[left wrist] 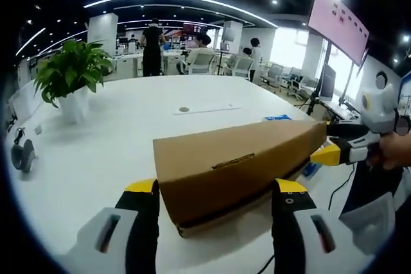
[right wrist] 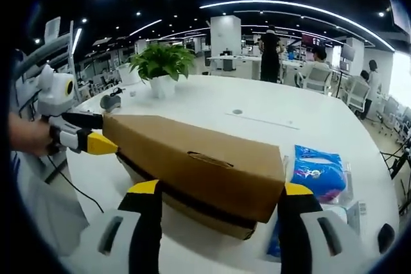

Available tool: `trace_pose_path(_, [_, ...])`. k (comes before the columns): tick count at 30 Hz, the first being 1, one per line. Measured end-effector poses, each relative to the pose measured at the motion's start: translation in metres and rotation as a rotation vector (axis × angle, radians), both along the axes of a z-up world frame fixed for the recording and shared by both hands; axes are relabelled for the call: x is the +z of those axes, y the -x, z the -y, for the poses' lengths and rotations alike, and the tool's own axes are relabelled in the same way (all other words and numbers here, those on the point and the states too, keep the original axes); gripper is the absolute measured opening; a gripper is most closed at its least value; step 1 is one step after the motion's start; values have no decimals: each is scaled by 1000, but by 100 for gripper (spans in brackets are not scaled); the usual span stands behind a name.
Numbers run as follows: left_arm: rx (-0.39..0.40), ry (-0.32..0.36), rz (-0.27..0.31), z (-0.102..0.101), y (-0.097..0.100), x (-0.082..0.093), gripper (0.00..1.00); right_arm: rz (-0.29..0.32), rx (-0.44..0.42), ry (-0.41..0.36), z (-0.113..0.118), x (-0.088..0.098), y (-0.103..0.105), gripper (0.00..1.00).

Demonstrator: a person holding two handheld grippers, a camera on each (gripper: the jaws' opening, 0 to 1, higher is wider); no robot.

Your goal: Operate the shoe box by opening the lid, removing the specified soft item, and placing it in the target area until the item is outside and the box remains undamaged.

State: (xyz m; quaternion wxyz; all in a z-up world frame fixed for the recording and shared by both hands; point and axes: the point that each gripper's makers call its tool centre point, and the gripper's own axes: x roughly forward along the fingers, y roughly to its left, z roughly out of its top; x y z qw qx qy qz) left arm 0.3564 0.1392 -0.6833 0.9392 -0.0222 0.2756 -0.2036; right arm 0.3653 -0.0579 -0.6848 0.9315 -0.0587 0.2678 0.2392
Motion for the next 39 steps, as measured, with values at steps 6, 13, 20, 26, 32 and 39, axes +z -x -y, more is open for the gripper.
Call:
trace_pose_path(6, [2, -12, -7, 1, 2, -4, 69, -11, -6, -5, 0, -4, 1, 73])
trace_pose_path(13, [8, -25, -33, 0, 6, -15, 69, -33, -2, 8, -1, -14, 6, 73])
trace_pose_path(20, [4, -23, -38, -2, 6, -17, 68, -35, -3, 24, 1, -17, 6, 70])
trace_pose_path(26, [2, -39, -49, -4, 6, -21, 67, -49, -10, 14, 0, -21, 6, 71])
trace_pose_path(32, [-9, -64, -63, -5, 7, -26, 66, -73, -37, -40, 2, -23, 5, 68])
trace_pose_path(39, [5, -54, -70, -8, 5, -23, 62, -87, -29, -60, 0, -22, 7, 70])
